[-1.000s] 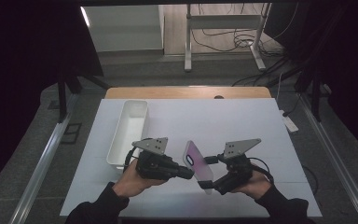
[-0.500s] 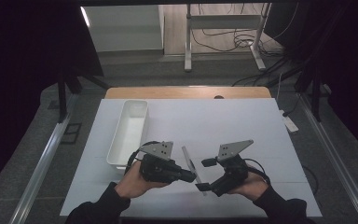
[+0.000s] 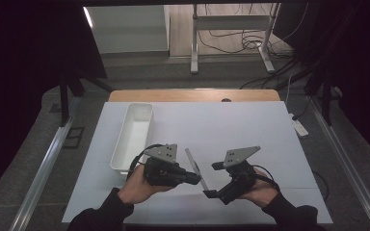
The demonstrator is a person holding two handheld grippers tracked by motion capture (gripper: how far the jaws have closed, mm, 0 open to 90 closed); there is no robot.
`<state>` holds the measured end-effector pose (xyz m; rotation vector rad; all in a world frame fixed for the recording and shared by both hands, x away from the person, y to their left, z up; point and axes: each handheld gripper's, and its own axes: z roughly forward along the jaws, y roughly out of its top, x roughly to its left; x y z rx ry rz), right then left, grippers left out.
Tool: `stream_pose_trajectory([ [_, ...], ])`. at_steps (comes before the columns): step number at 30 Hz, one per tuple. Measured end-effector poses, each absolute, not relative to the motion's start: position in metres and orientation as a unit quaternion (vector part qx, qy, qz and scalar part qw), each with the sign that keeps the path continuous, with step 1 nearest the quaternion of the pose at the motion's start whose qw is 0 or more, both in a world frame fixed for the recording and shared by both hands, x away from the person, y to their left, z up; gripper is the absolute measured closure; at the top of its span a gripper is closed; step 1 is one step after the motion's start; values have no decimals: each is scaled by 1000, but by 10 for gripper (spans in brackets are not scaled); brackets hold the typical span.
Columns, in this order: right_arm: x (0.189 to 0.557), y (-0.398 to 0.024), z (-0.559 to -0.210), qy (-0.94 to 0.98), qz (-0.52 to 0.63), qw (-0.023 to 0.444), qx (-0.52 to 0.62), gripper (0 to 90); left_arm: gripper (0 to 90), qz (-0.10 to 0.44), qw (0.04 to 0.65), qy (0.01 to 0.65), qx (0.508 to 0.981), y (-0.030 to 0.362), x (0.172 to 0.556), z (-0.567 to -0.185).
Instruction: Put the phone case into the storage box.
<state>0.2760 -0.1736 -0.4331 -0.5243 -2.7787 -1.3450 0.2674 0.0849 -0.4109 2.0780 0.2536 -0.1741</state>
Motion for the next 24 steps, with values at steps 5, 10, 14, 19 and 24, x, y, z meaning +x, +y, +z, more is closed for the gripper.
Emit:
stream_pose_trajectory([
  [5, 276, -176, -433, -887, -424, -5, -185, 1, 887, -61, 492, 118, 860, 88, 269, -409],
  [10, 278, -180, -433, -886, -417, -17, -203, 0, 887, -49, 491, 130, 860, 90, 270, -408],
  [14, 278, -183, -433, -886, -411, -27, -214, 0, 887, -39, 486, 143, 861, 92, 271, -408],
  [19, 277, -187, -432, -884, -408, -37, -224, 0, 887, -24, 479, 156, 864, 94, 273, -407],
  [24, 276, -192, -432, -885, -400, -42, -235, 0, 887, -15, 475, 165, 864, 96, 276, -406],
])
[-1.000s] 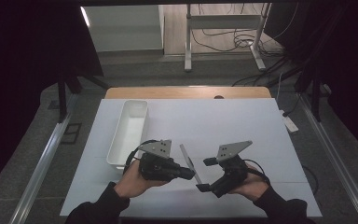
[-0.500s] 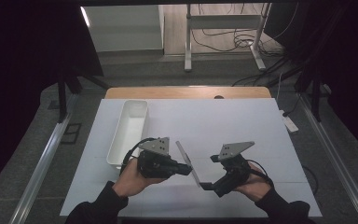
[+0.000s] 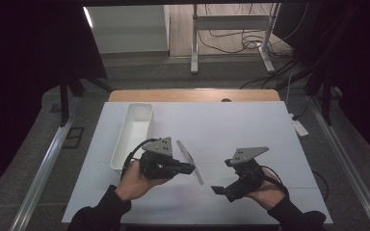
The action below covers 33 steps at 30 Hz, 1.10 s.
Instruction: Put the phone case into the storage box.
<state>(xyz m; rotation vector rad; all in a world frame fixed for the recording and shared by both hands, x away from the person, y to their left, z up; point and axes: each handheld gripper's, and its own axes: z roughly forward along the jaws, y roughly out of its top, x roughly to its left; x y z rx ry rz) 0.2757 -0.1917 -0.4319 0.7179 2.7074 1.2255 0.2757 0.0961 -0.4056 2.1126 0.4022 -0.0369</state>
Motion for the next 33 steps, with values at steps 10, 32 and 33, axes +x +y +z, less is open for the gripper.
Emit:
stream_pose_trajectory([
  [10, 270, -202, -433, 883, 394, 64, 248, 0, 886, 4, 465, 182, 867, 102, 281, -404],
  [32, 260, -234, -432, 865, 391, 102, 296, 0, 886, 44, 442, 231, 866, 121, 297, -395],
  [33, 260, -236, -432, 865, 391, 104, 299, 0, 886, 47, 443, 235, 864, 121, 298, -394],
])
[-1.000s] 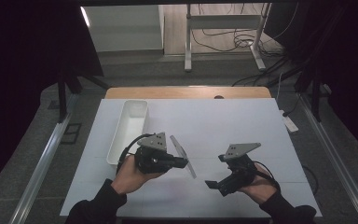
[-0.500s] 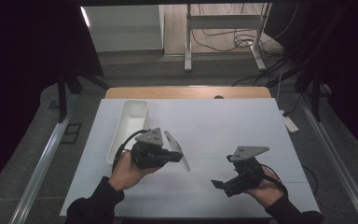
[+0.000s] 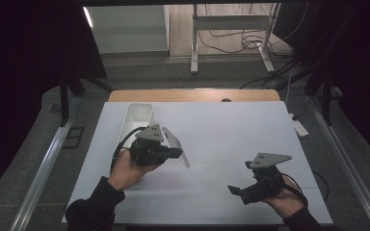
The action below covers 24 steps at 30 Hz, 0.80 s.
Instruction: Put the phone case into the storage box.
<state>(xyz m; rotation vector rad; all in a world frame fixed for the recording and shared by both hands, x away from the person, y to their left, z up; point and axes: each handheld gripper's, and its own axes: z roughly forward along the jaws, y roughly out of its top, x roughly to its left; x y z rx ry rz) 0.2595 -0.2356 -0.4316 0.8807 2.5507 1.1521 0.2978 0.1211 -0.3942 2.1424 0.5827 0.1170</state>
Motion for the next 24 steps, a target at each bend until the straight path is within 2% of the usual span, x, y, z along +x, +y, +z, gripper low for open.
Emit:
stream_pose_trajectory([
  [24, 251, -273, -434, 848, 388, 129, 336, 0, 887, 84, 425, 275, 858, 147, 317, -378],
])
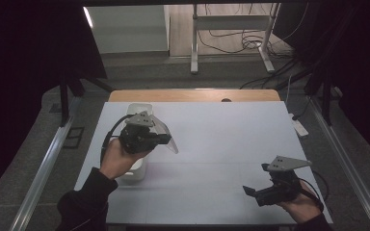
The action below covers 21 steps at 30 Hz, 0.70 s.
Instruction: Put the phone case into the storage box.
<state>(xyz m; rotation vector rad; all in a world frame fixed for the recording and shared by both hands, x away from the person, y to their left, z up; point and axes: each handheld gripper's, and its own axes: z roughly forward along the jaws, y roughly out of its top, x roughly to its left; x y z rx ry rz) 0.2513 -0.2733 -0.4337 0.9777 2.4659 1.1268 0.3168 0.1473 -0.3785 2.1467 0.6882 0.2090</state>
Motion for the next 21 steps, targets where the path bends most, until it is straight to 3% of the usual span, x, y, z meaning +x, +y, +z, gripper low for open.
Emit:
stream_pose_trajectory([
  [21, 246, -297, -441, 840, 373, 145, 366, 0, 886, 118, 416, 313, 845, 173, 329, -362],
])
